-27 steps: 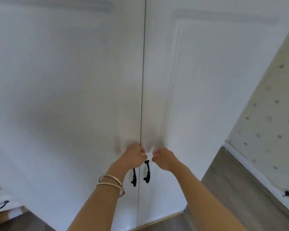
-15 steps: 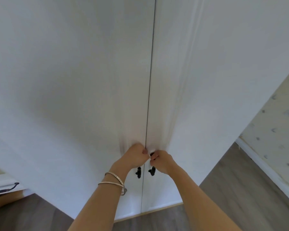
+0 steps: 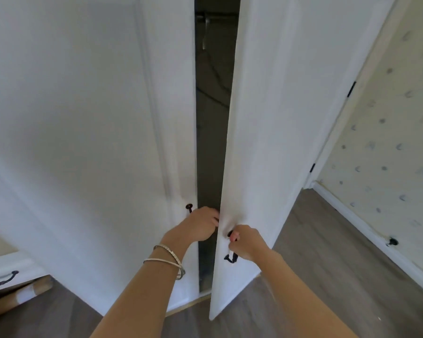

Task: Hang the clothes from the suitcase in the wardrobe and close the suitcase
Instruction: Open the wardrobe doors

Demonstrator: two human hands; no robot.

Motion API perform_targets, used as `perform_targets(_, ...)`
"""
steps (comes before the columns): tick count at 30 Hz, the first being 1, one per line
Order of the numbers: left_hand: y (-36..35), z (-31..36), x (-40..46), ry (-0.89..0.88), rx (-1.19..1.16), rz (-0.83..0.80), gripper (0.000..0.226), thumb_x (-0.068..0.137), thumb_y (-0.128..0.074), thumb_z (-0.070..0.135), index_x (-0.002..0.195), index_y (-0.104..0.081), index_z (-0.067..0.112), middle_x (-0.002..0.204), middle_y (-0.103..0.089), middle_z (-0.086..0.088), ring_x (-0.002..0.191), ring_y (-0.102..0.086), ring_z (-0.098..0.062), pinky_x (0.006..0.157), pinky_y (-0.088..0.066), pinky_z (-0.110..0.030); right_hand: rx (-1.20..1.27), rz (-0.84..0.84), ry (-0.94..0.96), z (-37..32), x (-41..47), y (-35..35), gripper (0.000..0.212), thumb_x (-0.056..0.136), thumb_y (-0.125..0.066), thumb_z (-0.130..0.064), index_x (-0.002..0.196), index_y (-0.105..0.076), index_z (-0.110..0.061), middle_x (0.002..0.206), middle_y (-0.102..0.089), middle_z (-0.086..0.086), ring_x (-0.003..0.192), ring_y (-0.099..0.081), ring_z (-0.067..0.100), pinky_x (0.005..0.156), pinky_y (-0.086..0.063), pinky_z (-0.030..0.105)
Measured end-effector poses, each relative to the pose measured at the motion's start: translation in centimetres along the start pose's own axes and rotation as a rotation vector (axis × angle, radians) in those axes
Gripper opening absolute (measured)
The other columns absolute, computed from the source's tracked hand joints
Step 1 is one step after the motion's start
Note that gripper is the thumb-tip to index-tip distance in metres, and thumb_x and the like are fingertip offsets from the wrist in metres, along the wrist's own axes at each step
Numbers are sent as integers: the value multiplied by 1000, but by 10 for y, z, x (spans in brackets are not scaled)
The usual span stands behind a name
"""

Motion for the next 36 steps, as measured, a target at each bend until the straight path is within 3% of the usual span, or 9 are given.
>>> perform_targets(4,-22,32,-22,-49,-31,-33,37,89,-39,-6,119,-59,1,124,-61,-14,115,-56,-28,97,-45,-30,-27,28,-52,35,-44,5,25,88,-45,-10,110,-56,-10,98,-61,9,78,-55,21,63,-44,21)
perform_targets(8,-39,72,-36,-141,-8,-31,30,89,-41,1,109,-64,0,114,-65,-17,107,-60,-32,95,-48,-37,47,65,-106,66,-83,7,27,84,-48,-12,111,-45,-14,104,-57,3,82,-53,19,77,-45,28)
perform_targets(12,-68,105,-40,-192,148,-113,17,83,-40,0,75,-56,3,92,-62,-19,83,-55,-27,72,-43,-32,170,131,-188,86,-112,11,34,81,-56,-22,107,-35,-18,94,-55,-2,74,-59,16,79,-51,34)
perform_targets(16,-95,135,-46,-214,218,-133,27,87,-42,6,107,-59,-2,114,-62,-23,107,-58,-37,88,-47,-39,205,324,-256,96,-136,34,55,82,-57,-44,126,-40,-15,120,-56,4,101,-58,24,76,-42,31)
perform_targets(20,-121,169,-56,-259,312,-134,33,92,-40,13,117,-54,-5,123,-57,-25,113,-54,-38,91,-44,-37,187,475,-342,108,-159,69,18,87,-42,-23,101,-52,-17,112,-61,9,97,-60,29,75,-45,33)
perform_targets(24,-150,197,-53,-305,310,-163,36,93,-37,13,121,-53,-2,130,-53,-24,118,-52,-36,95,-42,-34,156,499,-386,141,-176,86,16,86,-39,-17,97,-51,-19,114,-60,11,91,-57,29,79,-48,35)
perform_targets(28,-170,229,-51,-384,307,-238,53,93,-36,9,145,-27,3,156,-13,-16,142,-26,-29,114,-23,-30,172,530,-426,182,-185,108,31,92,-43,-28,119,-52,-15,118,-59,10,106,-59,30,83,-49,36)
perform_targets(32,-181,267,-38,-447,257,-226,48,89,-42,4,137,-43,5,146,-39,-14,133,-40,-26,106,-31,-26,200,541,-455,223,-184,135,30,94,-44,-28,120,-52,-15,118,-59,8,105,-59,29,78,-46,32)
perform_targets(36,-191,294,-20,-486,262,-185,48,89,-43,6,138,-42,11,144,-42,-11,133,-40,-25,107,-31,-26,200,531,-474,255,-178,157,30,95,-44,-28,120,-50,-14,118,-58,9,106,-58,29,74,-42,29)
Point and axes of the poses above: each hand's wrist, its own x-axis towards the middle knuckle, its own y-axis out of the back of the hand, z = x × y, the point moved 3 cm from there along x, towards the middle knuckle
